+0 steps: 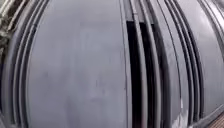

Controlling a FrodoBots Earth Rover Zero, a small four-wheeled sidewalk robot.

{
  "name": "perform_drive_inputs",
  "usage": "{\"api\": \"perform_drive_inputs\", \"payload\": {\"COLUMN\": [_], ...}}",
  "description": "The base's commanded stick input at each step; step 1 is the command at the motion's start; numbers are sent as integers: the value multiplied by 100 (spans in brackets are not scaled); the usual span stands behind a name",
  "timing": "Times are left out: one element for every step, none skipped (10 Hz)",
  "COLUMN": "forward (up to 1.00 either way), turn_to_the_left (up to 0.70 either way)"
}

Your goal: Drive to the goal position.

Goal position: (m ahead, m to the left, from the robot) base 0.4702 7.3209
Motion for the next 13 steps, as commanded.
{"api": "perform_drive_inputs", "payload": {"forward": [0, 0, 0, 0, -65, -70, -70, -70, -70, -70, -70, -70, -70], "turn_to_the_left": [0, 0, 0, 0, 0, 0, 0, 0, 0, 0, 0, 0, 0]}}
